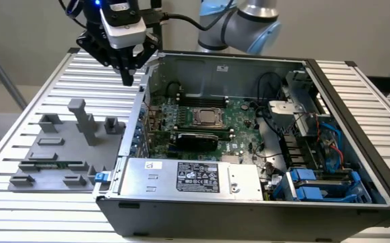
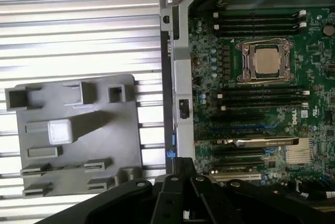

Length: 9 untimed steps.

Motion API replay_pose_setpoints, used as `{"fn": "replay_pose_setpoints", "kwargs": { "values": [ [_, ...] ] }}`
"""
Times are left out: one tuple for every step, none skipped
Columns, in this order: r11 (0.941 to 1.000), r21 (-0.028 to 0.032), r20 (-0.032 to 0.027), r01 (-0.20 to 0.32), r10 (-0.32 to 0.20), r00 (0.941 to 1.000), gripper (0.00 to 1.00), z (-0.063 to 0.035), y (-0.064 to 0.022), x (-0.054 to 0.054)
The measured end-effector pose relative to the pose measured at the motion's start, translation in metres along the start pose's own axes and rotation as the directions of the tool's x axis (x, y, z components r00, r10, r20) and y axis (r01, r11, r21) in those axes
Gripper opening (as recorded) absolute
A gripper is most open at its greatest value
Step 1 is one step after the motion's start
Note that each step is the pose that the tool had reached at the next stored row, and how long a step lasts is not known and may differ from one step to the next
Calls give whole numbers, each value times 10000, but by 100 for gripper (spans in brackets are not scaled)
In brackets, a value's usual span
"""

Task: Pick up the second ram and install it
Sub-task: 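Reach for the second ram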

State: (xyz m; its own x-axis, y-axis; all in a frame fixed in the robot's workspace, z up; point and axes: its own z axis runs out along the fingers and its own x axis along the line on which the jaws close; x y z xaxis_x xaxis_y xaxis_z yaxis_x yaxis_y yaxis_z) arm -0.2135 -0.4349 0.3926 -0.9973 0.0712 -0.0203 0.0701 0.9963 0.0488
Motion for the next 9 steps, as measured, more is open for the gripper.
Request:
{"fn": "replay_pose_setpoints", "kwargs": {
  "values": [
    [10000,0,0,0,0,10000,11,-1,-6,45],
    [10000,0,0,-1,1,10000,11,-2,-12,90],
    [10000,0,0,0,0,10000,11,-3,-18,137],
    [10000,0,0,0,0,10000,11,-4,-24,183],
    [10000,0,0,0,0,10000,11,-4,-30,227],
    [10000,-1,0,-1,1,10000,11,-5,-36,272],
    [10000,-1,1,0,0,10000,11,-5,-42,317],
    [10000,0,0,0,0,10000,11,-7,-48,361],
    [10000,0,0,0,0,10000,11,-7,-54,406]
  ]
}}
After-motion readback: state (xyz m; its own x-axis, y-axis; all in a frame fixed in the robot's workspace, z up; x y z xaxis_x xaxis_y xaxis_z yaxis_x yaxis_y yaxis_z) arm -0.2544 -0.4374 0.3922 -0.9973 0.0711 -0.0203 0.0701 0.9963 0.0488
